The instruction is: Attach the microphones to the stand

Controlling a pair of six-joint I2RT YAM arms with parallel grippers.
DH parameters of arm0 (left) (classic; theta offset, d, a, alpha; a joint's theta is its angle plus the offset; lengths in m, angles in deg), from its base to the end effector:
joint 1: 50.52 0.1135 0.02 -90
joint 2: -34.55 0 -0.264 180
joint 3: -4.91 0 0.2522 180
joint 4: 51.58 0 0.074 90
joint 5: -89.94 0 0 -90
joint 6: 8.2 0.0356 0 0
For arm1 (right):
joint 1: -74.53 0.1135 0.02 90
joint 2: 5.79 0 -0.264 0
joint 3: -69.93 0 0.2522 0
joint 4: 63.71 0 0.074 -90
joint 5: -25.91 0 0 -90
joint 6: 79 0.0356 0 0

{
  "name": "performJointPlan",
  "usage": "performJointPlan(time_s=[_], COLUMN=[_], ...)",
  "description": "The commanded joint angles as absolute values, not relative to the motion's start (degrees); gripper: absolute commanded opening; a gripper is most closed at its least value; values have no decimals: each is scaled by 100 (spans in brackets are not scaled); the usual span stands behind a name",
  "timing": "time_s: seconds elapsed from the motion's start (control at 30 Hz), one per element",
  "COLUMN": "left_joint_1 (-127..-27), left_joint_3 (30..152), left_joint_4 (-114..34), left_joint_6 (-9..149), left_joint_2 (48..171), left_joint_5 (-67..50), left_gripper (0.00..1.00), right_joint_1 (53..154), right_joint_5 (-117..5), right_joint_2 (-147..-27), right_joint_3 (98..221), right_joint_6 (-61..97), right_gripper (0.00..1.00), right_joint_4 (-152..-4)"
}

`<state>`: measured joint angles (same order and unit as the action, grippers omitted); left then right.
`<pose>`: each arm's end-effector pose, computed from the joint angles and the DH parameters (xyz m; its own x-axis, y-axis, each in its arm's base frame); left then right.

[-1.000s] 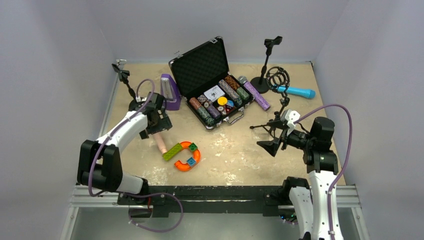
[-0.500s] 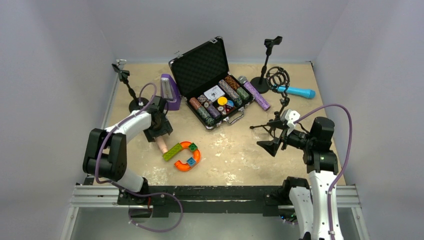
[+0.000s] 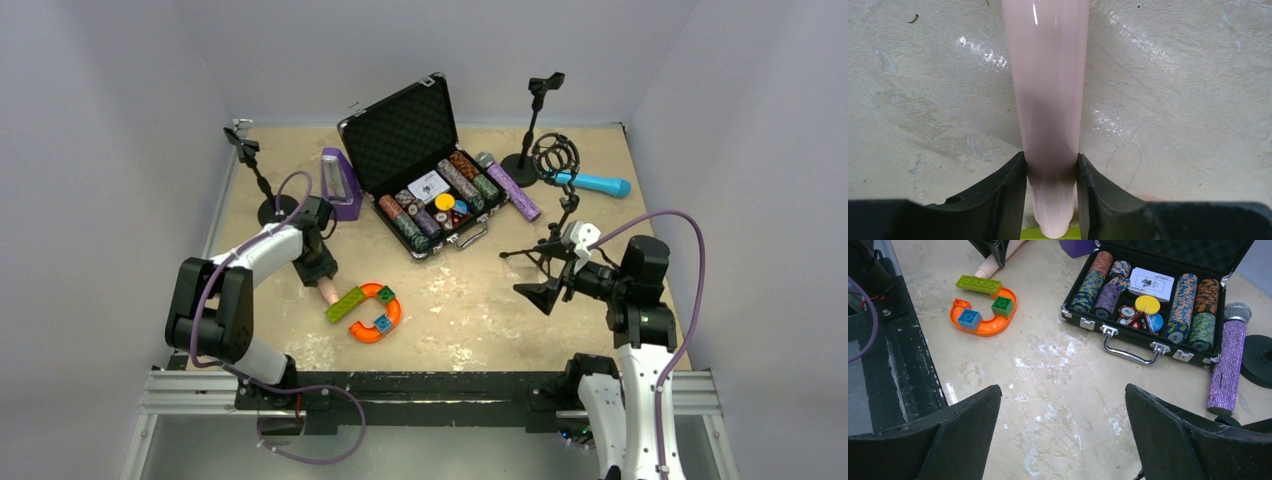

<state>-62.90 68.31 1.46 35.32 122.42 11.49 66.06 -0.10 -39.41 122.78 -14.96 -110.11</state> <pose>0.2587 -0.0495 0.1665 -0.7783 -0.5565 -0.2907 -0.5760 0.8172 -0.0222 0.1214 0.0143 0.3018 -0.0882 -0.1809 -0.9795 -0.8507 0.5253 -0.0205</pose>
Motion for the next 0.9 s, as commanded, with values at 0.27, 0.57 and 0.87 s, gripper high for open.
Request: performJointPlan(time_s=[0.27, 0.57, 0.87], left_joint_1=[-6273, -6297, -6593], left_joint_3=[6499, 6158, 5818], left_joint_4=[383, -246, -1604], left_joint_6=[3865, 5126, 5447], left_joint_2=[10284, 7666, 6256], left_joint_5=[1265, -721, -2651], left_gripper=[0, 0, 0], right_joint_1=[6606, 6599, 6593], right_joint_5=[194, 599, 811], right_joint_2=[-3866, -3956, -4168], right_joint_3=[12463, 12694, 13723], right_joint_6=[-1696, -2356, -3216], right_gripper=[97, 97, 97], right_joint_4=[-11179, -11860, -13235])
